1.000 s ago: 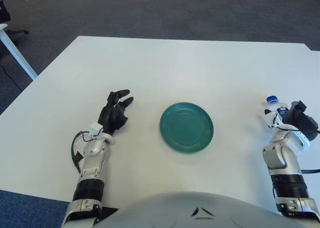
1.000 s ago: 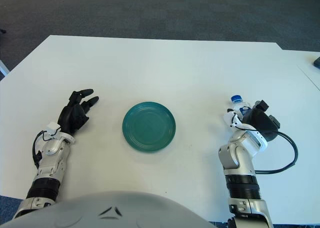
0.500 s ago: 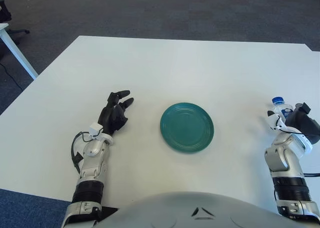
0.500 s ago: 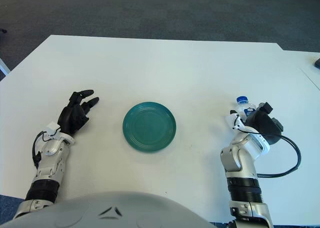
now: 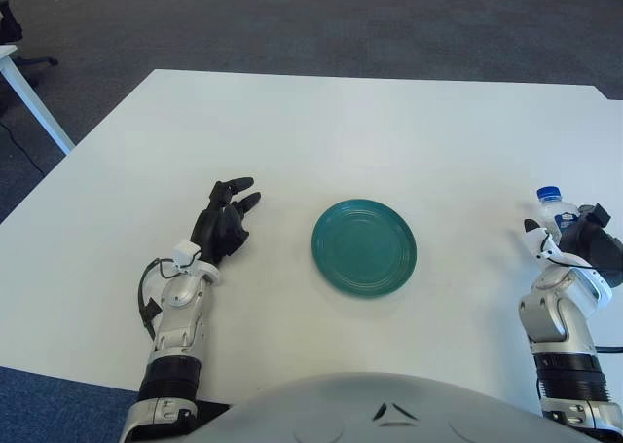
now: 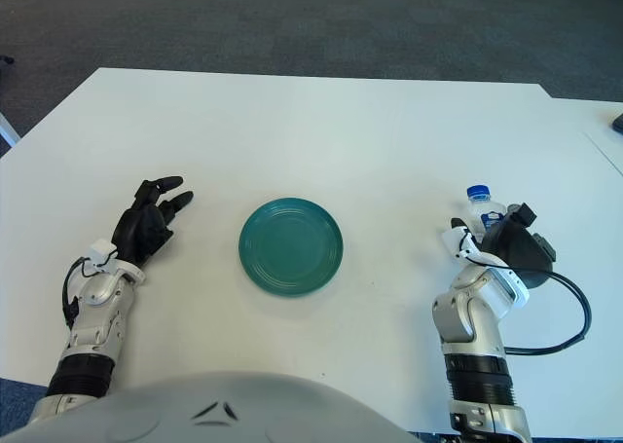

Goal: Put the bottle into the plate.

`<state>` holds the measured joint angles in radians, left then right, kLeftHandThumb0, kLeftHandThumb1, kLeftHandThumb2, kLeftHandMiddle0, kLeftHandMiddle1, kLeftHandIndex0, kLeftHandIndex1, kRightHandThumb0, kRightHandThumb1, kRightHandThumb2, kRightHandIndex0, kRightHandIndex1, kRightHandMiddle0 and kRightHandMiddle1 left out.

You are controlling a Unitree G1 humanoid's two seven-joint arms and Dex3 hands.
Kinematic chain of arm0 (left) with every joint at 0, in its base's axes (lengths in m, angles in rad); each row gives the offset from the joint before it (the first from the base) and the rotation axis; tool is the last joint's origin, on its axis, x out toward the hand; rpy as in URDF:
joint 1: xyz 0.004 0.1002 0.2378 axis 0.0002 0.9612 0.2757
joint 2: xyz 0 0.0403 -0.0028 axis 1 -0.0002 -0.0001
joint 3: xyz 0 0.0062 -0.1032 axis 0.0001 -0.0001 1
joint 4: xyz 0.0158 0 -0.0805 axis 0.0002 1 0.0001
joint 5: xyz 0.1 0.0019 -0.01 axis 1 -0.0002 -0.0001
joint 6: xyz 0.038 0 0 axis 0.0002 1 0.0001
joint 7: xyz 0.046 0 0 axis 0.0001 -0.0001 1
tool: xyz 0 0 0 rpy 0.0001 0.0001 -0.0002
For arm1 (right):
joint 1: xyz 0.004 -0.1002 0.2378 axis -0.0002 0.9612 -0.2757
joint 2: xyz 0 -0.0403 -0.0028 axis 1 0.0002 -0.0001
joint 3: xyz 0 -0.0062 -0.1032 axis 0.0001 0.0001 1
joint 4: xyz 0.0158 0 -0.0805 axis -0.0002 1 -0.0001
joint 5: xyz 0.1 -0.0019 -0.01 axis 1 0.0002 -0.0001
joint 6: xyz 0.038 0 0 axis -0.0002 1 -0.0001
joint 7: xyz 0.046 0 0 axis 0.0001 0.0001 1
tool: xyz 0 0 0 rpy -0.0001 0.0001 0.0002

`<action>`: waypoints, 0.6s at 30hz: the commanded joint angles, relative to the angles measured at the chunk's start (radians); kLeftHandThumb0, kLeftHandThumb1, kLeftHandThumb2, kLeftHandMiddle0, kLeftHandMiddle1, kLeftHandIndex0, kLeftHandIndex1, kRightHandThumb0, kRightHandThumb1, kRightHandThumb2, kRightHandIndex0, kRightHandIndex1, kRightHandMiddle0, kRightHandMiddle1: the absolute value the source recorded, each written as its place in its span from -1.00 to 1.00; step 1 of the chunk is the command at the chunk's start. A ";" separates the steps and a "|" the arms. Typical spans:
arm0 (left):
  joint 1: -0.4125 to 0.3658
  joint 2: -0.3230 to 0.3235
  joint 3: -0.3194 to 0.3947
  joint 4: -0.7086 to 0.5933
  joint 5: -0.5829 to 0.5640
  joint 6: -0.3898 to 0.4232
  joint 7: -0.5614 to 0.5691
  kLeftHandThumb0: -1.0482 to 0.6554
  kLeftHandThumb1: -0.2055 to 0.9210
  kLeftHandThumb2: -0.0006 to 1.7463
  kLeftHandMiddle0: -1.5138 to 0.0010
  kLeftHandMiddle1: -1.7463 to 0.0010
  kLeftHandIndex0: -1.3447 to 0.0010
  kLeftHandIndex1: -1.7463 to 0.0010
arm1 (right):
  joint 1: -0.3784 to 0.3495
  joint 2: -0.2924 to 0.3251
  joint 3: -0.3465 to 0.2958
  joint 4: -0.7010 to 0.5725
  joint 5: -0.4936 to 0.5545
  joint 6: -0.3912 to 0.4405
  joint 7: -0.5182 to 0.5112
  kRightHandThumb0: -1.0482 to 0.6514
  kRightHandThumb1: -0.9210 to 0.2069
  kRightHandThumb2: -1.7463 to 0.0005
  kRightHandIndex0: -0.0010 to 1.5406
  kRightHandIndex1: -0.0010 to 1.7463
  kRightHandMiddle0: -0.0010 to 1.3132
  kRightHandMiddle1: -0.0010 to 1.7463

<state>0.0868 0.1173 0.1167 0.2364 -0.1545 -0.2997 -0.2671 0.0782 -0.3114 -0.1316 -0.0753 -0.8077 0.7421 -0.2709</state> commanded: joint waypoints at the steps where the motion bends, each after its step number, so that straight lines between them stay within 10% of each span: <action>1: 0.024 -0.002 -0.007 0.010 0.009 0.036 0.011 -0.45 1.00 0.15 0.52 0.53 0.99 -0.22 | 0.022 0.037 -0.021 0.013 0.040 -0.032 -0.050 -1.00 -1.00 0.27 -0.68 -0.48 -1.00 0.18; 10: 0.024 -0.005 -0.012 0.003 0.013 0.043 0.017 -0.45 1.00 0.15 0.52 0.53 0.99 -0.22 | 0.023 0.070 -0.074 0.032 0.094 -0.153 -0.199 -0.75 -1.00 0.51 -0.34 0.80 -0.62 0.95; 18: 0.025 -0.006 -0.016 -0.002 0.015 0.046 0.022 -0.45 1.00 0.15 0.52 0.53 0.99 -0.22 | 0.021 0.075 -0.090 0.041 0.120 -0.228 -0.273 -0.58 -1.00 0.47 0.02 0.99 -0.09 1.00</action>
<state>0.0887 0.1156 0.1099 0.2222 -0.1490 -0.2811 -0.2528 0.0994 -0.2459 -0.2061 -0.0416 -0.7114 0.5498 -0.5069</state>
